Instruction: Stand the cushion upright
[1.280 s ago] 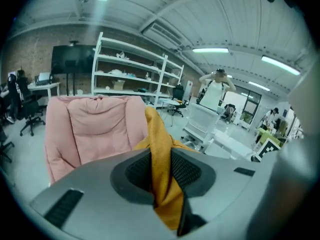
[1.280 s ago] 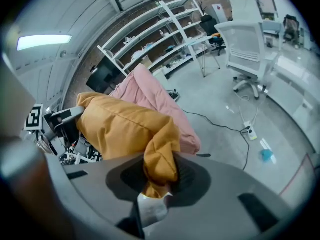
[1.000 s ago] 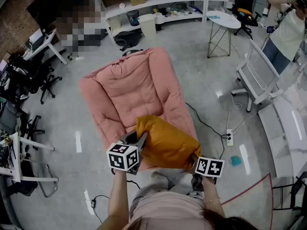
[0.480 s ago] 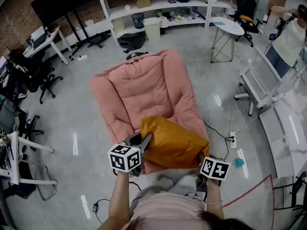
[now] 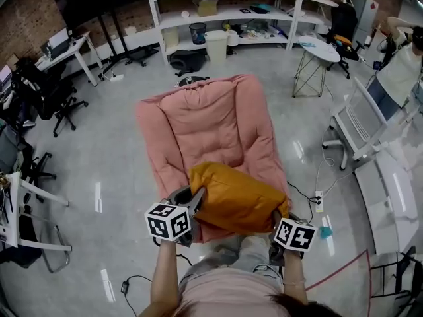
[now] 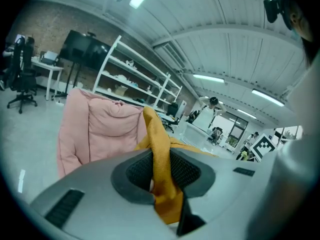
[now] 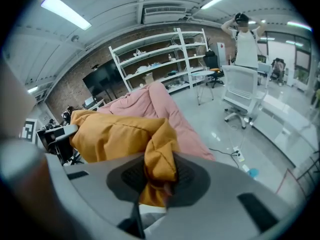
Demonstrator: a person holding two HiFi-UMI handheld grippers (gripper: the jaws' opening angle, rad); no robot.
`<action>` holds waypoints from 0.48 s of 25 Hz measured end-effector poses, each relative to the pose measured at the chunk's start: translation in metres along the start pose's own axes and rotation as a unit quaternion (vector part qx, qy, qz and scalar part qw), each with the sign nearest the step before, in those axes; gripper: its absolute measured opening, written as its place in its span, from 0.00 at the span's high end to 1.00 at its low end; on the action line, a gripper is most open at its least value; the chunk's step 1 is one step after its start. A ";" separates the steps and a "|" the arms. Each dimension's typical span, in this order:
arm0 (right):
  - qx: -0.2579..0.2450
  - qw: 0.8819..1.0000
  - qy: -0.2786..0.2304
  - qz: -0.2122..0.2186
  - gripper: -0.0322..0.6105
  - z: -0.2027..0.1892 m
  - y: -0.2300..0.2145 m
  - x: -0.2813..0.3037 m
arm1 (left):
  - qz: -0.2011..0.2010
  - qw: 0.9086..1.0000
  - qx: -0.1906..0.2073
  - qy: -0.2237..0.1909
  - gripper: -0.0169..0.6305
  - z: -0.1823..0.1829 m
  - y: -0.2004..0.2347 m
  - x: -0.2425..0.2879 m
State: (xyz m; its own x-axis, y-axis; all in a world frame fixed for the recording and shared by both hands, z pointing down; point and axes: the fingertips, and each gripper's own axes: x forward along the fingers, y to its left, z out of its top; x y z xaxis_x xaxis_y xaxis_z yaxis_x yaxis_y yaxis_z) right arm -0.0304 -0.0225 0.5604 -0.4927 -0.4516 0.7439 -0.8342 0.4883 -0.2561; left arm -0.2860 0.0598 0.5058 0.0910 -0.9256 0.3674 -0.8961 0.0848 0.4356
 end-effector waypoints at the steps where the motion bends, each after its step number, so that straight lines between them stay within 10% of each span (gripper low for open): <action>1: -0.003 1.000 -0.001 0.003 0.81 0.002 0.004 -0.001 | 0.003 1.000 -0.003 -0.004 0.84 0.001 0.002 -0.003; 12: -0.047 0.998 -0.021 0.040 0.81 0.043 0.039 0.013 | 0.045 0.998 -0.028 -0.040 0.84 0.015 0.033 -0.022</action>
State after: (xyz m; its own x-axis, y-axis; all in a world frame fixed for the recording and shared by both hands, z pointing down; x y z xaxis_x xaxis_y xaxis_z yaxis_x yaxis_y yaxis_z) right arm -0.0800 -0.0418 0.5339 -0.5680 -0.4377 0.6970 -0.7658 0.5913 -0.2527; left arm -0.3238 0.0773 0.4997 -0.0257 -0.9399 0.3405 -0.8736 0.1867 0.4494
